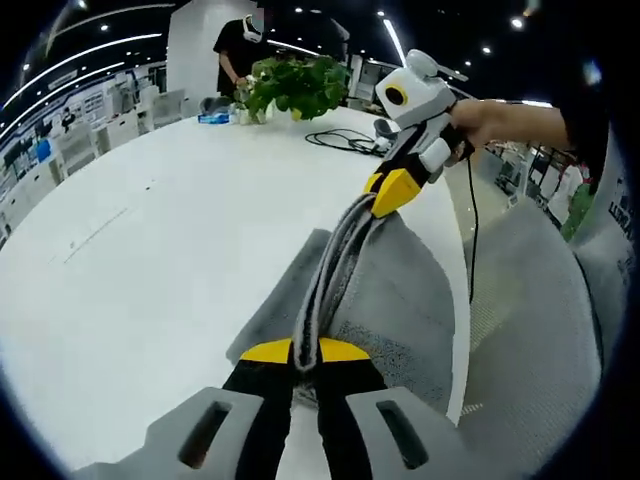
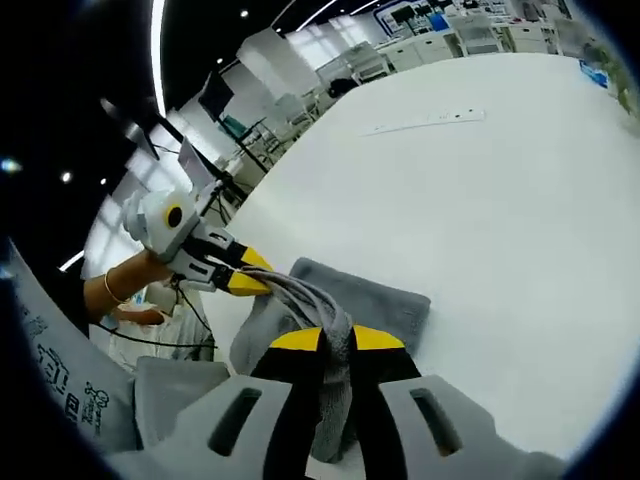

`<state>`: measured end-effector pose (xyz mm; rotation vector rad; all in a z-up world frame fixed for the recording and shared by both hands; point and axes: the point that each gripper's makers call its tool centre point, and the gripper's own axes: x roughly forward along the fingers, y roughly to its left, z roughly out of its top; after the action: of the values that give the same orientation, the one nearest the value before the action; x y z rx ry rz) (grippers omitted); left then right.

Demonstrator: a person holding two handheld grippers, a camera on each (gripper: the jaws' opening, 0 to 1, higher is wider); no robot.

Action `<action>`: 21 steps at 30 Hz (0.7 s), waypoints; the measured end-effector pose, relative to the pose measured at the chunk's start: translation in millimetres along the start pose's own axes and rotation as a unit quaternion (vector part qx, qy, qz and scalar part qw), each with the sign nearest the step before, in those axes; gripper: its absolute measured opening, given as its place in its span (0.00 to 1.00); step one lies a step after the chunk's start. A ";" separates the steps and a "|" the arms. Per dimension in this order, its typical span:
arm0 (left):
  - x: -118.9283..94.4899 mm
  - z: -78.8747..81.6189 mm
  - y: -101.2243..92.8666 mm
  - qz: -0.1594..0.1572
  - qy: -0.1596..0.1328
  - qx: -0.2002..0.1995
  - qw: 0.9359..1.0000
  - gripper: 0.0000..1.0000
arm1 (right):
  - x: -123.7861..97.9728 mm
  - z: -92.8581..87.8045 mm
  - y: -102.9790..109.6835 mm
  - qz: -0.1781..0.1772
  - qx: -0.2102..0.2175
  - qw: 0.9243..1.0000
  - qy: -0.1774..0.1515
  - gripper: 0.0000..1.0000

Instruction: Fold the towel on the table until its edges align and the towel forms a compact rectangular stack.

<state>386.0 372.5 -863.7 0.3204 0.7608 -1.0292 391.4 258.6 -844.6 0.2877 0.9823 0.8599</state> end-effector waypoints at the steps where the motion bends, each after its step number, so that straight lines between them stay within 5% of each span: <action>1: 2.3 -1.5 1.1 0.003 0.004 0.002 1.000 0.08 | 3.1 -1.0 -3.8 -0.001 0.000 1.000 0.001 0.08; 12: 16.9 -9.3 24.7 0.096 0.031 0.091 0.991 0.15 | 21.2 -3.5 -31.4 -0.046 -0.006 0.999 0.001 0.11; 21: 17.0 -11.3 37.7 0.133 0.018 0.079 0.988 0.30 | 28.3 -3.1 -47.6 -0.099 -0.071 0.993 -0.007 0.17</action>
<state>418.7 386.7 -887.5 0.5634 0.6500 -0.8337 420.5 248.5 -890.8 0.0740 0.9153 0.7415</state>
